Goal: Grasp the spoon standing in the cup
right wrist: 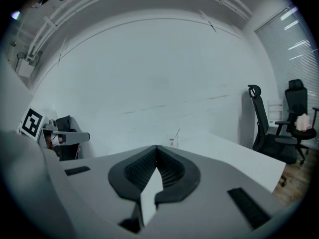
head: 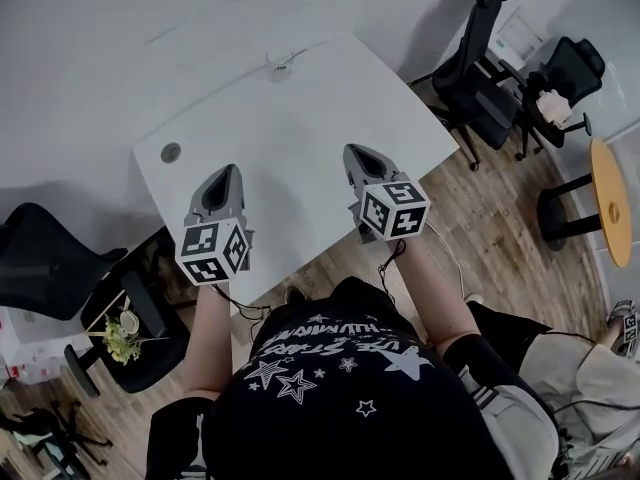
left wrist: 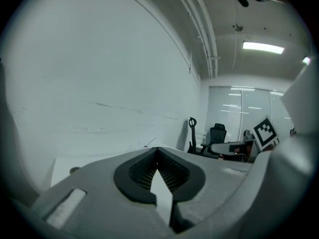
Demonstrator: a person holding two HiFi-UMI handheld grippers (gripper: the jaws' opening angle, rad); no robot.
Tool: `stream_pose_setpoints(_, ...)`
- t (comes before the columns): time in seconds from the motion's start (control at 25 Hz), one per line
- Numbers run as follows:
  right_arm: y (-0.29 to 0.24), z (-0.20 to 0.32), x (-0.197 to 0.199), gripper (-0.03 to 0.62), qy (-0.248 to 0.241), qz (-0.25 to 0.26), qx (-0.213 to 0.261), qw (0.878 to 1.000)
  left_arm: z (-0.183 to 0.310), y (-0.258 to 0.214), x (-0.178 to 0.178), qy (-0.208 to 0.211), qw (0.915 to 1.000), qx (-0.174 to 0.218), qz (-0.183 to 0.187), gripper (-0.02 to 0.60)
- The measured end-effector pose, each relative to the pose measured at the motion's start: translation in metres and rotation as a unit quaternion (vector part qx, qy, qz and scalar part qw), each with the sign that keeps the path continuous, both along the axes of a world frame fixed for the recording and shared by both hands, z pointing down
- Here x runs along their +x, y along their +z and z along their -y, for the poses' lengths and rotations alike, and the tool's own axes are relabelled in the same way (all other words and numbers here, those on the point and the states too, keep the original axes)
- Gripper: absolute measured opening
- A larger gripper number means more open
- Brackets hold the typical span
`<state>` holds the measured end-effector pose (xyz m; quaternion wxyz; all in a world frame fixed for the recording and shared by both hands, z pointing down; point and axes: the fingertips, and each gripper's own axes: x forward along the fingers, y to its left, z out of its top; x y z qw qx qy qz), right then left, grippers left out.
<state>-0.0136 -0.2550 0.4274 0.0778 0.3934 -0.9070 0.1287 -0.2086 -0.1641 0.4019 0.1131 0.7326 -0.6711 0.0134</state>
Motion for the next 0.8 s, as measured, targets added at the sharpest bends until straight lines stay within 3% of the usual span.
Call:
stream_pose_setpoints(0.32,0.006,0.042,-0.005,0.009,0.000,-0.016,-0.002,1.000,0.022,0.009,-0.018,-0.017,0.9998,-0.005,-0.007,0.008)
stream_pose_setpoints(0.8,0.020,0.153,-0.036,0.009,-0.063,-0.016,-0.013,0.998,0.080,0.013,-0.026,-0.087,0.9960,-0.019,0.007,0.008)
